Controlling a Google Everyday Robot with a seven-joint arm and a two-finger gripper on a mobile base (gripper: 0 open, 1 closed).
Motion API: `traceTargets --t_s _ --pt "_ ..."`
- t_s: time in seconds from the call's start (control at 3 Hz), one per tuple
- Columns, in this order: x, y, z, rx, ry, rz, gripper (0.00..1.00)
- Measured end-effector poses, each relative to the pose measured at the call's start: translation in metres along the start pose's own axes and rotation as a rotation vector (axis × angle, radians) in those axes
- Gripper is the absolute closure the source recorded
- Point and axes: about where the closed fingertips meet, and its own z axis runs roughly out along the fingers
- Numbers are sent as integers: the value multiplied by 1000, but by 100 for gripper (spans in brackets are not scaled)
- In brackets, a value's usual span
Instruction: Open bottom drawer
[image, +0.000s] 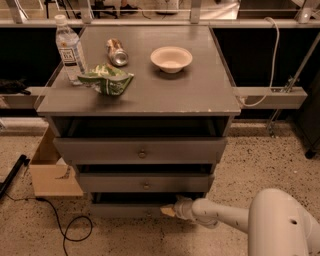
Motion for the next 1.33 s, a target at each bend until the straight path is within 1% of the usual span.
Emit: traceTargets --t_s 0.33,0.67,1.0,1.33 --pt "10 -16 -47 69 -1 97 73" --pt "31 -11 -117 141 -35 154 96" --pt "73 10 -140 128 -6 203 4" --pt "73 10 -140 128 -6 203 0"
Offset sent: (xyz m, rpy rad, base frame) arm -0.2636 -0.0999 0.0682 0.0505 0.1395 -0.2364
